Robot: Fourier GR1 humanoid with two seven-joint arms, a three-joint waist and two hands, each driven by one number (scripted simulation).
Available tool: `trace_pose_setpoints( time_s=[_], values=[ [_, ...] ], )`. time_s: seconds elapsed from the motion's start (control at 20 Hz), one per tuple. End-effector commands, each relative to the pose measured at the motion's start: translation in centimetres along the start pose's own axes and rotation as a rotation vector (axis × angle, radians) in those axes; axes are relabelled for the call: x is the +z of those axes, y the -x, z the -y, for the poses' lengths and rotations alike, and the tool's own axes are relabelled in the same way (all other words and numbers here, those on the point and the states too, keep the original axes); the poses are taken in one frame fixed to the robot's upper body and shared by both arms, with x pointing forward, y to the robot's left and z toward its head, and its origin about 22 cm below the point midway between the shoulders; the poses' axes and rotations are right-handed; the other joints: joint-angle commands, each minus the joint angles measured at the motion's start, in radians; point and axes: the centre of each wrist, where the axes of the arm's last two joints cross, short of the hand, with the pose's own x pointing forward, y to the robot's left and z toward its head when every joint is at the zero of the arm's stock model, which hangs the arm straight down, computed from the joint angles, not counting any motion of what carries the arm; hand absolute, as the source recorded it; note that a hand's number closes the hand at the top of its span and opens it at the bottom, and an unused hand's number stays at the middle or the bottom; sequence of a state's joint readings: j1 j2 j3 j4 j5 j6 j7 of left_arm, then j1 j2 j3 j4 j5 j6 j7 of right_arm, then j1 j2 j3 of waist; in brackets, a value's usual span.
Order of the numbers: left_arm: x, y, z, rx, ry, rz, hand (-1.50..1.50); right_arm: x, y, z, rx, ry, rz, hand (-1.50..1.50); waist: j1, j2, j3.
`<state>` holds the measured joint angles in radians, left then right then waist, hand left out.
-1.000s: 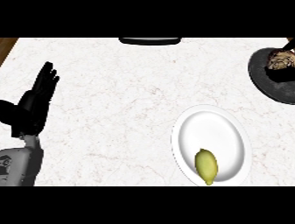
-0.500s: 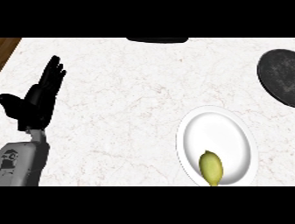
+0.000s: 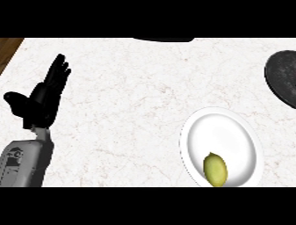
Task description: Pick the cupcake from the plate and place it in the pan
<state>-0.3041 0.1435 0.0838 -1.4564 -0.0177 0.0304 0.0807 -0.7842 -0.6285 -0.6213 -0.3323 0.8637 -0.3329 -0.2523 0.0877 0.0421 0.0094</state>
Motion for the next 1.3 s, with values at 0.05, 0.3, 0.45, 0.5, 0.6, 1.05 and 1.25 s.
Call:
trace_pose_setpoints(
  time_s=[0.05,0.3,0.45,0.5,0.6,1.05,1.25],
  values=[
    [0.3,0.4,0.6,0.000,0.000,0.012,0.00,1.2,1.4,-2.0,-0.134,-0.216,-0.063,-1.50,0.012,0.005,0.002],
    [0.2,0.4,0.1,-0.003,0.019,0.007,0.00,0.8,1.5,-1.2,-0.195,-0.176,-0.016,-1.50,0.010,0.002,0.001],
    [-0.4,0.1,-0.1,0.006,-0.007,-0.005,0.00,1.4,2.8,-1.1,-0.295,-0.101,0.051,-1.50,-0.016,-0.001,0.003],
    [0.9,0.8,0.3,0.008,0.003,-0.022,0.00,0.0,1.9,1.2,-0.328,-0.058,0.042,-1.50,-0.001,-0.008,0.001],
    [0.2,0.3,-0.4,-0.007,-0.014,-0.004,0.00,0.8,2.7,0.0,-0.397,0.004,0.062,-1.50,-0.019,-0.009,0.001],
    [1.6,0.5,-1.8,-0.021,-0.063,-0.036,0.00,3.7,9.2,2.1,-0.715,-0.100,0.123,-1.50,-0.064,-0.034,-0.005],
    [2.0,1.9,-3.1,-0.012,-0.080,-0.057,0.00,5.2,12.8,5.3,-0.752,-0.137,0.170,-1.50,-0.089,-0.042,-0.009]
  ],
)
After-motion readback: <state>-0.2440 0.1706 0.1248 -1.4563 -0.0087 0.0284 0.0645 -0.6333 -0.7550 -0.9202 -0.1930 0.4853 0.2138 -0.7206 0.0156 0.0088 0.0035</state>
